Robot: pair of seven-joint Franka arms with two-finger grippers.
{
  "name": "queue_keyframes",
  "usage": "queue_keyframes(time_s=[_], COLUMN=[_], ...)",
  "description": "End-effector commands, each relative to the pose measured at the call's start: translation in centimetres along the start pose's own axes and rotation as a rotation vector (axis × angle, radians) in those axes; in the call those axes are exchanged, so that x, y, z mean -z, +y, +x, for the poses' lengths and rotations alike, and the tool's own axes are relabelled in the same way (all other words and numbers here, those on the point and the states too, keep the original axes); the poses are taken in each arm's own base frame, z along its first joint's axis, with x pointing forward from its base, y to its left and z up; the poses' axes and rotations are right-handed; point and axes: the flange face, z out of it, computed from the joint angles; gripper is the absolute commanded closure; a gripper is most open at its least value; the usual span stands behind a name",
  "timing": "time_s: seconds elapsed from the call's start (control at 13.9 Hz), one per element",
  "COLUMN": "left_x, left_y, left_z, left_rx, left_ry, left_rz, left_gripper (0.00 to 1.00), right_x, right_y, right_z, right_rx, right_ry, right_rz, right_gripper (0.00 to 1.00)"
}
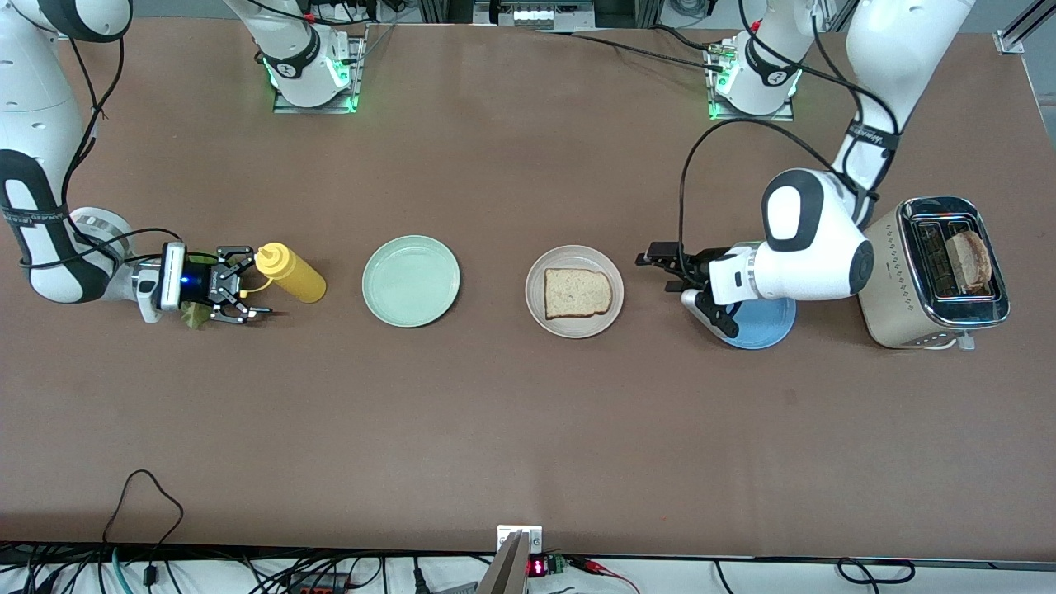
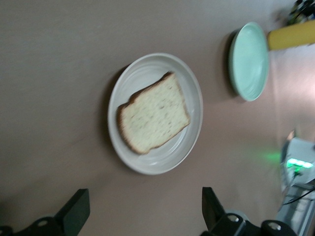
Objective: Make sandwich in beige plate with both arms
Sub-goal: 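Return the left gripper to the toaster while the right gripper grasps the bottle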
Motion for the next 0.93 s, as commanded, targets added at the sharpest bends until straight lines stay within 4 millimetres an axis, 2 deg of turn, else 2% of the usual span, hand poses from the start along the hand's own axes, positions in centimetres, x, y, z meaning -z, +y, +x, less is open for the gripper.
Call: queue_keyframes(time_s=[0.0,0.29,0.65,0.86], left_x=[5.0,11.7,20.4,25.9], left_y=[-0.3,-0.1,4.3,7.1], left_z=[0.2,0.3,-1.6,-3.1], left_rx=[-0.023,-0.015,0.148,0.251], left_ry=[-0.096,-0.24,-0.299,-0.236], left_rz=[0.146,0.393,0.589,0.635], left_gripper=[0.0,0.0,0.0,0.0], right_x=[-0.6,-2.6,-5.2,-6.0], right_y=[0.3,0.7,1.2,0.9], right_z=[-0.2,0.0,0.3,0.4], right_rx=[0.026,0.039,0.038,0.031], right_ry=[0.041,0.08,0.113,0.131], right_rz=[0.002,0.007,0.014,0.036], right_gripper=[0.0,0.0,0.0,0.0])
